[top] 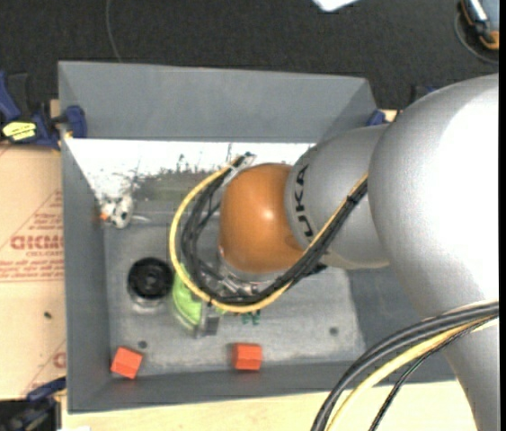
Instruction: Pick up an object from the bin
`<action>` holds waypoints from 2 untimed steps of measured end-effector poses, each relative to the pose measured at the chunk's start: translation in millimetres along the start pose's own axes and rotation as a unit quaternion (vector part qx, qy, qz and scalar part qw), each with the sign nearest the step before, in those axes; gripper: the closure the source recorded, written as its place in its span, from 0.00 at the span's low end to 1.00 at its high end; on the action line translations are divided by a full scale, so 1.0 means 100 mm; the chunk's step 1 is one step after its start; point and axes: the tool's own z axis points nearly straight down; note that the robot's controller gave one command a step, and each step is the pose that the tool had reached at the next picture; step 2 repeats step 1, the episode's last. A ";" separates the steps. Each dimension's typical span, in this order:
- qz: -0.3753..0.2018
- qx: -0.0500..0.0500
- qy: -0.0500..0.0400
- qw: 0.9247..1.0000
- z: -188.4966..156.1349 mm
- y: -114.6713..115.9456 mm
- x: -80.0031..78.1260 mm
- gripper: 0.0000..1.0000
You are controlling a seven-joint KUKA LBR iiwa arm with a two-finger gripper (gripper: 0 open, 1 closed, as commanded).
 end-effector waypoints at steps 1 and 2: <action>0.008 -0.001 -0.003 1.000 -0.01 -0.06 0.03 1.00; 0.008 -0.001 -0.003 1.000 -0.01 -0.06 0.03 1.00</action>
Offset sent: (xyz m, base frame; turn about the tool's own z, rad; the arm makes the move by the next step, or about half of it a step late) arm -0.0107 0.0023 0.0108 -0.0084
